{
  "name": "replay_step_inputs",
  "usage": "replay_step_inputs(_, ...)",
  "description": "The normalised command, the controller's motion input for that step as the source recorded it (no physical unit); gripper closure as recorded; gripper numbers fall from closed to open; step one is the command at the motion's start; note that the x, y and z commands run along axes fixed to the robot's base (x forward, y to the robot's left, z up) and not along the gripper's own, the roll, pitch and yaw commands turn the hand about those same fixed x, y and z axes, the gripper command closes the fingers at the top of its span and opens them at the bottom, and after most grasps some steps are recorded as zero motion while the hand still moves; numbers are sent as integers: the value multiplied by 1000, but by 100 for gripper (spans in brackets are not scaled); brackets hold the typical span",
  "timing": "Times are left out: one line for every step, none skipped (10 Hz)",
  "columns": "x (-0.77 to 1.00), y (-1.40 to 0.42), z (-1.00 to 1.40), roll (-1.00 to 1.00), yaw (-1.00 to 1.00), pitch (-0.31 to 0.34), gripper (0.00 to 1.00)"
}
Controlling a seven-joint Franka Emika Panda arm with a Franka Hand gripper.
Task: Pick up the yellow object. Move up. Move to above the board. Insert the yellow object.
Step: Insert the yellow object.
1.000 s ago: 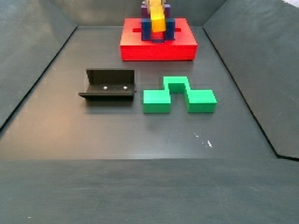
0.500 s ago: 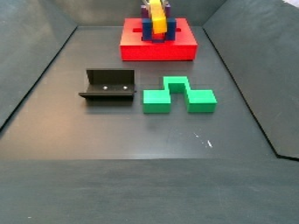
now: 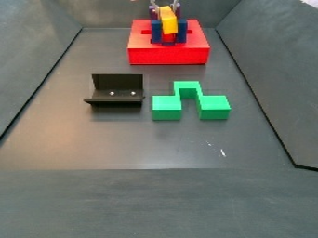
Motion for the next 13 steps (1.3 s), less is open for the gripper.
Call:
replay_step_inputs(-6, 120, -254, -316, -60, -49, 100)
replay_step_inputs(-31, 129, -189, -339, -97, -56, 100)
replay_step_inputs(0, 86, -126, -313, -77, -46, 100)
replay_step_inputs(0, 0, -97, -274, -49, -43, 100)
replay_step_inputs(14, 0, -83, -204, -29, -34, 100)
replay_step_inputs(29, -26, -129, -203, -77, -50, 100)
replay_step_inputs(0, -106, -100, -207, -86, -120, 100)
replay_step_inputs(-6, -166, -154, -194, -71, -150, 100)
replay_step_inputs(31, -94, -374, -147, -29, -76, 100)
replay_step_inputs(74, -57, -420, -119, -20, -36, 100)
replay_step_inputs(0, 0, -357, -94, -3, -4, 100)
replay_step_inputs(0, 0, -146, 0, 0, 0, 100)
replay_step_inputs(0, 23, -9, 0, 0, 0, 100)
